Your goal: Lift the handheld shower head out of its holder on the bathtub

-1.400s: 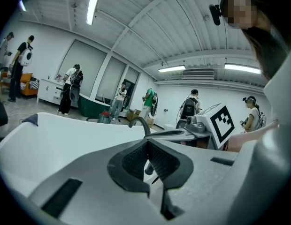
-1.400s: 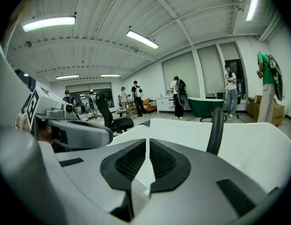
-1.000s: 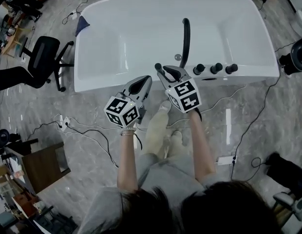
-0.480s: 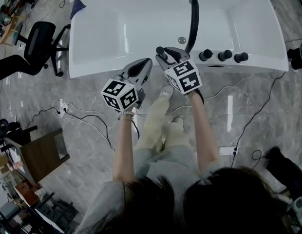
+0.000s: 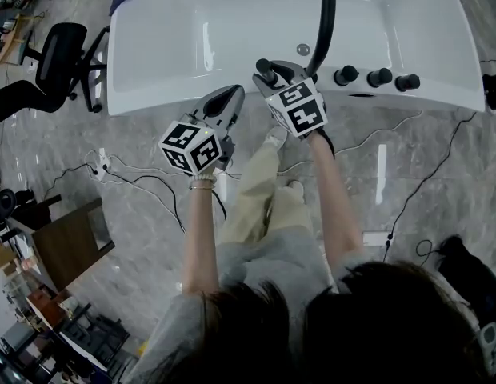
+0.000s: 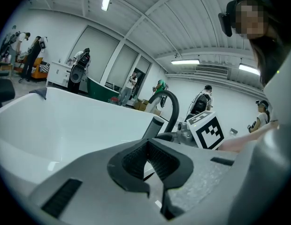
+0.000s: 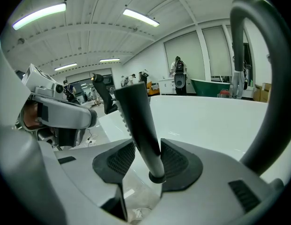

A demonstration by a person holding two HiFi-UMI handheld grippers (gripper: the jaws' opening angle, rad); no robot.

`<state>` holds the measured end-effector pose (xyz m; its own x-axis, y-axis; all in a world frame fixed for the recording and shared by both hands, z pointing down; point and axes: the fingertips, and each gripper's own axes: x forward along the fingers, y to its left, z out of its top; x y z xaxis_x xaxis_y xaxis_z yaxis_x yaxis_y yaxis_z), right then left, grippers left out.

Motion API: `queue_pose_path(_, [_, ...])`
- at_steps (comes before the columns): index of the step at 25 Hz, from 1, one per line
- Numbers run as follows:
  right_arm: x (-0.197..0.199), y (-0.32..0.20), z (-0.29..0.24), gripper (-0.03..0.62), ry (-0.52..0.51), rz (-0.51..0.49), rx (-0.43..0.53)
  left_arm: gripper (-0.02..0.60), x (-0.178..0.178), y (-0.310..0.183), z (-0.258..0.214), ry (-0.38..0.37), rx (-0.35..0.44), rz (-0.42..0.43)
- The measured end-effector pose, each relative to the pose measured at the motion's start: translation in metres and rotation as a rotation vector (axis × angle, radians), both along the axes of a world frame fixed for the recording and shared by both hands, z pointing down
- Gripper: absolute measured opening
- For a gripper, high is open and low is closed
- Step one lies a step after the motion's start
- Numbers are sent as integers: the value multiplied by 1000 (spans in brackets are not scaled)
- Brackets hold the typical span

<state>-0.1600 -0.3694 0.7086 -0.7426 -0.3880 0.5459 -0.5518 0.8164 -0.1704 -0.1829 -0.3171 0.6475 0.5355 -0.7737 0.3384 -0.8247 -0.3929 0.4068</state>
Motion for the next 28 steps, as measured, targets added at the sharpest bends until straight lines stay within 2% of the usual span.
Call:
queue_pose_path(8, [-1, -8, 20, 144, 35, 37, 19, 5, 5, -1, 18, 7, -11, -13])
queue_pose_path(12, [0, -9, 20, 139, 74, 22, 15, 5, 5, -3, 19, 13, -8, -29])
queue_pose_path(16, [4, -4, 16, 133, 96, 50, 17, 5, 7, 1, 15, 22, -6, -24])
queue_pose_path(24, [9, 3, -15, 133, 68, 93, 53, 5, 10, 2, -6, 40, 23, -27])
queue_pose_path(28, [16, 17, -41, 133, 29, 151, 65, 5, 8, 10, -24, 47, 44, -42])
